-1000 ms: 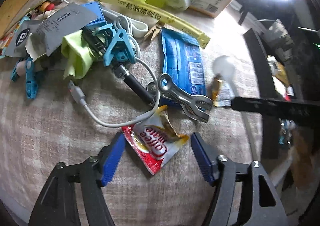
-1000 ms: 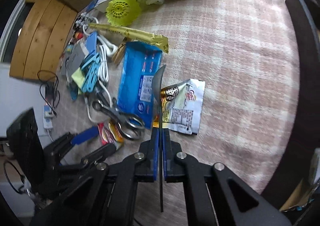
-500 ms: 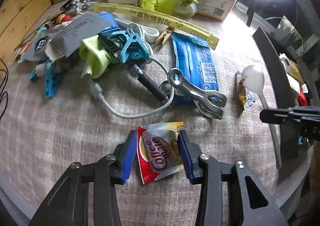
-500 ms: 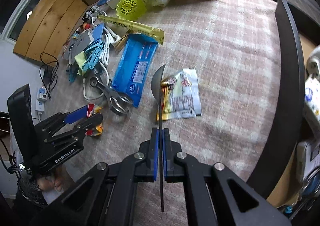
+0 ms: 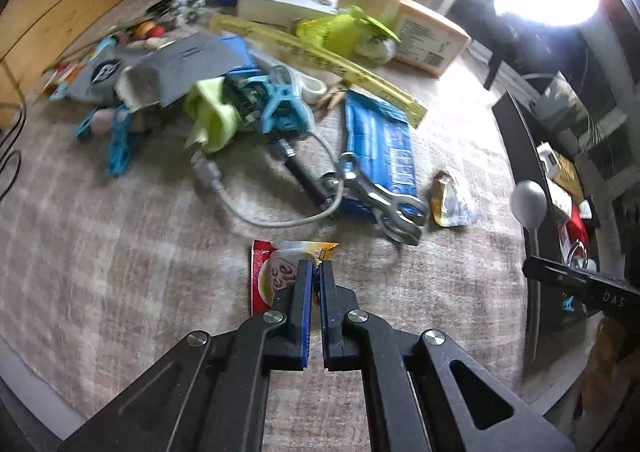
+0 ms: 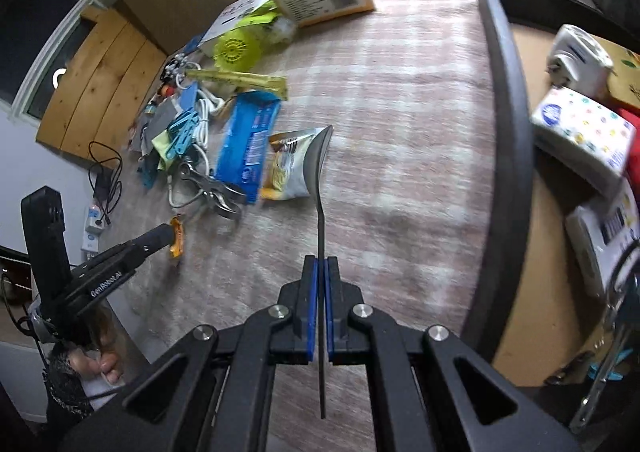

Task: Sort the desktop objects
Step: 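Carry the spoon and coffee-mate packet to the tray and open both tools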

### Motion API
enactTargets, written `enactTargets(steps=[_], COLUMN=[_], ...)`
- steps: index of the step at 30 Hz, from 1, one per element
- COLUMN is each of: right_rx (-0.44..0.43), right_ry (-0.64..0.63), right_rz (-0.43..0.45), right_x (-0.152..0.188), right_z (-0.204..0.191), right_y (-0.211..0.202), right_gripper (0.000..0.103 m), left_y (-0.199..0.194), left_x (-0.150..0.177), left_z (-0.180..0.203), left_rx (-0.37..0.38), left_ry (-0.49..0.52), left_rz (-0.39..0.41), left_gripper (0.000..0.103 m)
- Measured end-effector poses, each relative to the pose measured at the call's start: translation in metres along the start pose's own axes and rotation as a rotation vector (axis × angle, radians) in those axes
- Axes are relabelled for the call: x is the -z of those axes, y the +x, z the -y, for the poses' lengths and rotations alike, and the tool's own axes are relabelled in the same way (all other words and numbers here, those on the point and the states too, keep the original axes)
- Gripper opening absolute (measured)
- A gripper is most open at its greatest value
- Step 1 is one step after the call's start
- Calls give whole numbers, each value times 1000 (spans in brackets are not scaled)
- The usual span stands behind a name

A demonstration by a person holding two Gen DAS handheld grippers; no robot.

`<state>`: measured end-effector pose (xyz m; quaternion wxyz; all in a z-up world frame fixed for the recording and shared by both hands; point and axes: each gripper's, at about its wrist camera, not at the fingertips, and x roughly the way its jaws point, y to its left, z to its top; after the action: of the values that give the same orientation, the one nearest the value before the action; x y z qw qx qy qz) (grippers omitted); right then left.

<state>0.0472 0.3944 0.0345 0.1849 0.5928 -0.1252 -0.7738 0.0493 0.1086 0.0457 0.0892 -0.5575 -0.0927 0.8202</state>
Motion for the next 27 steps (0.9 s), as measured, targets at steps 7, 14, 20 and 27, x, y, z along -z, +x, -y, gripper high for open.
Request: enactTargets(steps=[7,14,20,27], right_rx=[26,34,89,182], right_ry=[15,72,130,241], right_rz=[56,140,219,297], right_x=[4,3,7,22], right_z=[10,26,57,113], right_y=[-18,-49,-93,-147], right_gripper=[4,4,4,4], left_y=[-10,-27,-27,-16], left_x=[-2,-17,-43,-55], left_z=[-12,22,90,199], left_rx=[81,138,225,376], left_ry=[-126,-76,55,229], left_rz=[39,90,104,64], left_gripper=[2,2,2,2])
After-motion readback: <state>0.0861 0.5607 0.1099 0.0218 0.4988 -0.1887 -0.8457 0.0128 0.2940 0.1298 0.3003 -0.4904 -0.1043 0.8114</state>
